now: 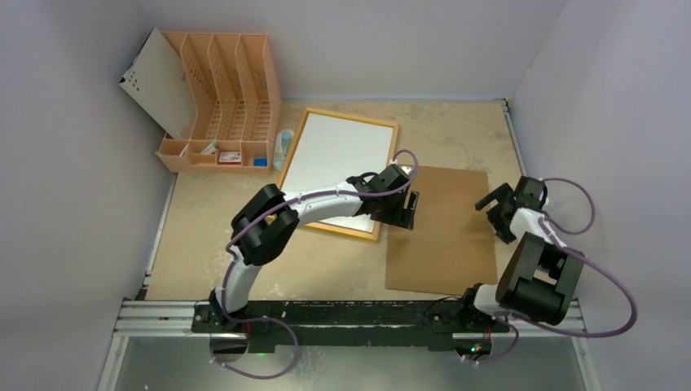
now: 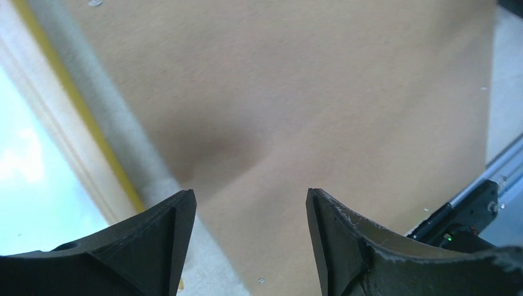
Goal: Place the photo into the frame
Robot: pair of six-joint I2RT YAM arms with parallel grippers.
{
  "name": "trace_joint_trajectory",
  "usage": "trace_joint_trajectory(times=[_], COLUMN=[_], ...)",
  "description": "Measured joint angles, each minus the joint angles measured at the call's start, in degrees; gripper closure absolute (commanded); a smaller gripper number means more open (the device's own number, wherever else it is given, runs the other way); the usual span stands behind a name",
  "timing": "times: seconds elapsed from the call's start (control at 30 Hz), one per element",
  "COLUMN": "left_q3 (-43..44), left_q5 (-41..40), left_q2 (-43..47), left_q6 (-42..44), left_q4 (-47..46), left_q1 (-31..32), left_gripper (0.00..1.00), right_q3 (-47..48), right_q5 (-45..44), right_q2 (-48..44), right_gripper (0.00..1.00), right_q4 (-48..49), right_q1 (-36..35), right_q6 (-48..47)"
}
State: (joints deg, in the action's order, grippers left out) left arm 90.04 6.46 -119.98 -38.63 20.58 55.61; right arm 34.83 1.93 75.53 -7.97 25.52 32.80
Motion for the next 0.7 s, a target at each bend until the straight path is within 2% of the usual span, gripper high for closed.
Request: trace_joint_trajectory(times=[0.37,0.5,0.7], left_q3=[-0.9,-0.9,0.5], left_q5=[-5.5,-5.1,-5.7], left_q2=[-0.2,-1.3,-2.7], left_q6=[-6.1,-8.5,-11.7], left_q4=[3.1,2.4,2.8], left_q1=[-0.3,-0.3,-0.3], left_gripper=[0.26,0.26,0.25], right_q3=[13.8,15.5,16.2], right_q5=[-8.4,-7.2,-2.8], right_q2=[10.5,16.3,17.2], right_gripper=[0.03,0.03,0.05], right_q4=[-5.7,-5.4,-4.6], right_q1=[-0.4,-0.4,-0.3], right_q6=[-6.7,-10.7,-16.1])
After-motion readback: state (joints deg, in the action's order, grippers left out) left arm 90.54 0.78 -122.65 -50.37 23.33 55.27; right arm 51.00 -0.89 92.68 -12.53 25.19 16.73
